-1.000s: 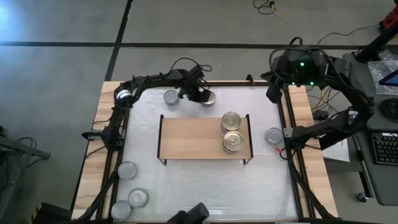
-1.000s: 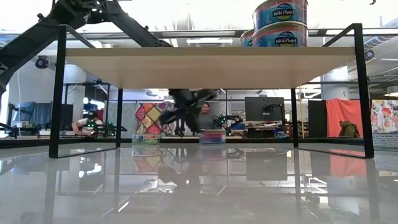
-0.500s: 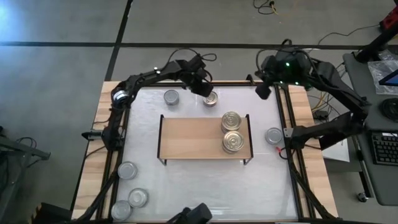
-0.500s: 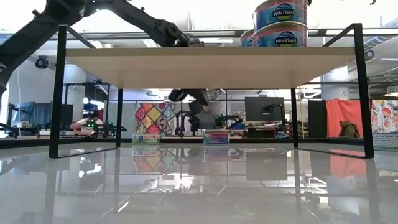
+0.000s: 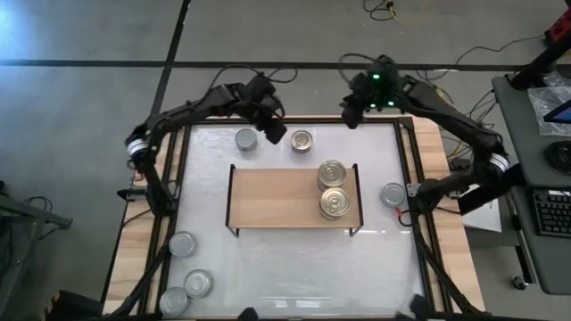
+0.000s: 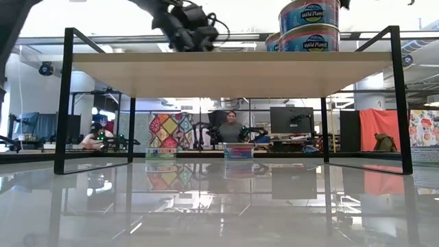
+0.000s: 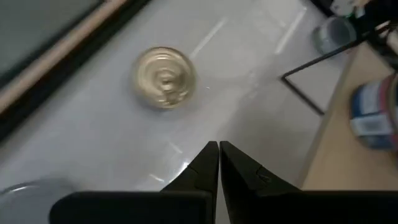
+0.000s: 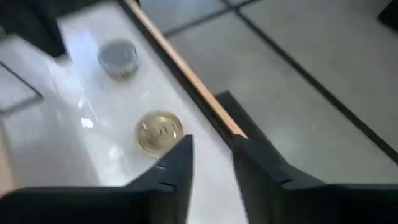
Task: Stack canned seafood by type on shelf
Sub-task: Stack the blue-pink tuna can on top of the other blue-pink tuna can on the shelf
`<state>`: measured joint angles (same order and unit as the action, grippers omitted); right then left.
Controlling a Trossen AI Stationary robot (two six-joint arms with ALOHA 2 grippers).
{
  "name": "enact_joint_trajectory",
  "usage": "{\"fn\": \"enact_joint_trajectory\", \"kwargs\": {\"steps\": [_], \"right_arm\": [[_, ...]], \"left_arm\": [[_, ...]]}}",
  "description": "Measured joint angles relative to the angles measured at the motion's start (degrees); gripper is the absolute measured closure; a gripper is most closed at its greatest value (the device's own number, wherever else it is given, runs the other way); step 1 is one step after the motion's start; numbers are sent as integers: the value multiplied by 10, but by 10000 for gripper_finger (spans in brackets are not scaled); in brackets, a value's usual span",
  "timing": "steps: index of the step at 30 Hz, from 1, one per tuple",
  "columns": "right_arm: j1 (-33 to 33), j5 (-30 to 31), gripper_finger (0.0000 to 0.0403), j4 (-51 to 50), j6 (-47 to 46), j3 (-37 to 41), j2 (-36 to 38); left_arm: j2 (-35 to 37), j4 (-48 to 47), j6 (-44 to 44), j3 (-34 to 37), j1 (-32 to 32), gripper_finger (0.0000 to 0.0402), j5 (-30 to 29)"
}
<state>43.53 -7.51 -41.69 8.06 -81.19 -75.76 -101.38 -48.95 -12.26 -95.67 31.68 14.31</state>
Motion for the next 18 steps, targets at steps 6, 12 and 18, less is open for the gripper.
{"fn": "enact_joint_trajectory", "kwargs": {"steps": [6, 12, 18], "right_arm": [[2, 47, 161, -32, 86, 0, -65], [47, 25, 66, -58, 137, 9, -79], [94, -55, 36, 14, 234, 87, -79]], "left_arm": [[61, 18, 56, 96, 7, 402, -18], [60, 81, 80, 138, 18, 395, -18], [39, 158, 98, 139, 19, 386, -18]]}}
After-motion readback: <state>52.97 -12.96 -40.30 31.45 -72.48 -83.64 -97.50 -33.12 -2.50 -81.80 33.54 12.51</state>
